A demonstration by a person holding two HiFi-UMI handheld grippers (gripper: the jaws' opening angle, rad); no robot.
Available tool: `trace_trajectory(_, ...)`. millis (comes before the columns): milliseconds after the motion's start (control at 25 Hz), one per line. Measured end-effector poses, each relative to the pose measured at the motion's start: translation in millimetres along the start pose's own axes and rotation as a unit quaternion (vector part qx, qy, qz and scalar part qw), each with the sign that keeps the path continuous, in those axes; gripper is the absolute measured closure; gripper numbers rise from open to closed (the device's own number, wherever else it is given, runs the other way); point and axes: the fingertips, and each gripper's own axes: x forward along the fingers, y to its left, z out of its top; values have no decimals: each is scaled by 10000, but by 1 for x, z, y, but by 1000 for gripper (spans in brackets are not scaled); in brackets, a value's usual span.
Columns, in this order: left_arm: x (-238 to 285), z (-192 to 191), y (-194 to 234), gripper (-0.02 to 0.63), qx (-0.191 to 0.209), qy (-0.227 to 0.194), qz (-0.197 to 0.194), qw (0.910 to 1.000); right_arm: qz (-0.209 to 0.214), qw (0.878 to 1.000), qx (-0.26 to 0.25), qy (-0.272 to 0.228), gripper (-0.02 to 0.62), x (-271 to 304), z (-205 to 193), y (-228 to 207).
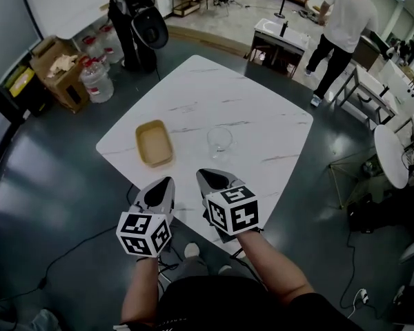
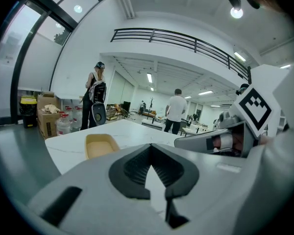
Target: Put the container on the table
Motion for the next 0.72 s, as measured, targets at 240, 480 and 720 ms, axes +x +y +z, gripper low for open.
trace_trajectory(240, -11, -10, -11, 615, 20, 20, 38, 10000, -16, 10000, -66, -19, 595, -14, -14, 2)
trace_trajectory(480, -27, -26, -19, 615, -22, 61, 115, 9999, 16, 9999, -88, 51, 595, -26, -31, 11)
trace_trajectory(720, -37, -38, -23, 615, -50, 113, 154, 9998, 92, 9998, -165, 103, 595, -33, -42, 21)
